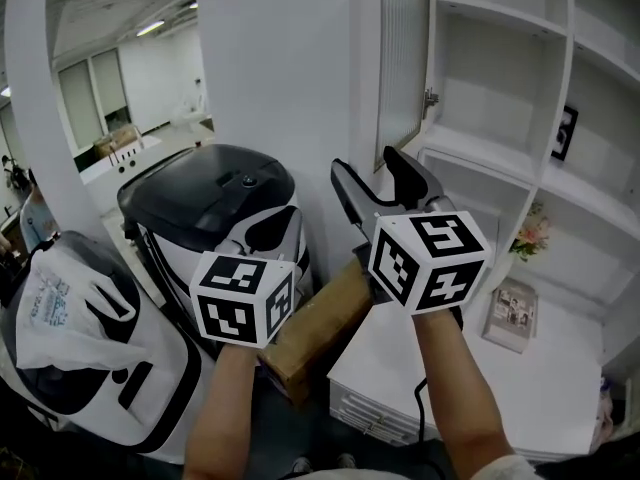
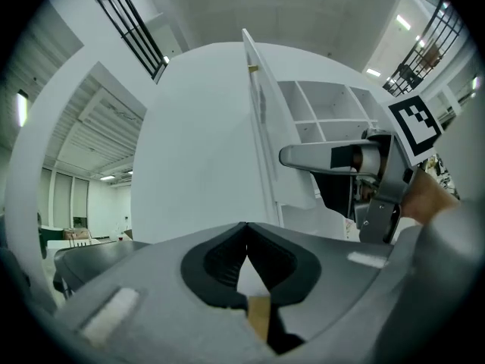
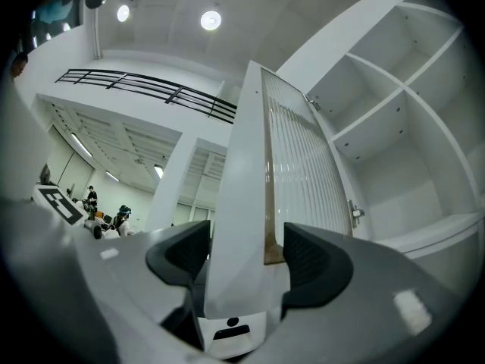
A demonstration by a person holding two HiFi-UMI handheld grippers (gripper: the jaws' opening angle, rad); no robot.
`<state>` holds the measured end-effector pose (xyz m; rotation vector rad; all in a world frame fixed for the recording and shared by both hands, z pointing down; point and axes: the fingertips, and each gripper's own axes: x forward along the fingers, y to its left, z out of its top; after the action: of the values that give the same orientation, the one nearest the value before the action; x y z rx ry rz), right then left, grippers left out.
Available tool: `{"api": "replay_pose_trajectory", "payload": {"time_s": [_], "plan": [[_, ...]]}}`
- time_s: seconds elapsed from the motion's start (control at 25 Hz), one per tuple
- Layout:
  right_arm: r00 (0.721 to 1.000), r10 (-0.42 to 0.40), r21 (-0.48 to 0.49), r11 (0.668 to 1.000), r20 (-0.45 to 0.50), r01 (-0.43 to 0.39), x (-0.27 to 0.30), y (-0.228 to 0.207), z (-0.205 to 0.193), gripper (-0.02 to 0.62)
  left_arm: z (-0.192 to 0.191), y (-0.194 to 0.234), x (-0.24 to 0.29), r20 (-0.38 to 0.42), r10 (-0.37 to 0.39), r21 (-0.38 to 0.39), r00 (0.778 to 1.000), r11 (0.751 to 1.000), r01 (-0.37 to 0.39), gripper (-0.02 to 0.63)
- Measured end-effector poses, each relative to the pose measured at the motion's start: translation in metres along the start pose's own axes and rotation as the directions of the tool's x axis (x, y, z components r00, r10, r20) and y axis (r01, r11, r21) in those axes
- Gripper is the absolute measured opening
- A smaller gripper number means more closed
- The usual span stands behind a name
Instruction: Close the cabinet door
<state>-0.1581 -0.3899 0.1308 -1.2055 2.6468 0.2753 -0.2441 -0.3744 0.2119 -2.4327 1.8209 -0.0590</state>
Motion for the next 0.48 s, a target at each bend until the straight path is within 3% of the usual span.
{"api": "replay_pose_trajectory", "payload": {"time_s": [0.16, 0.48], "plan": [[0.999, -0.035, -0.003, 0.999, -0.005, 0.035, -0.0005, 0.0031, -0.0001, 0.244, -0.0006, -0.0018, 0.0050, 0.000, -0.064, 0.009, 0.998, 0.998, 0.064, 0.002], [0.998, -0.057, -0.017, 0.998, -0.040, 0.056, -0.0020, 0.0026, -0.0002, 0.242, 0.0036, -0.0037, 0.0097, 0.014, -0.137, 0.024, 0.990, 0.990, 0.137, 0.002]]}}
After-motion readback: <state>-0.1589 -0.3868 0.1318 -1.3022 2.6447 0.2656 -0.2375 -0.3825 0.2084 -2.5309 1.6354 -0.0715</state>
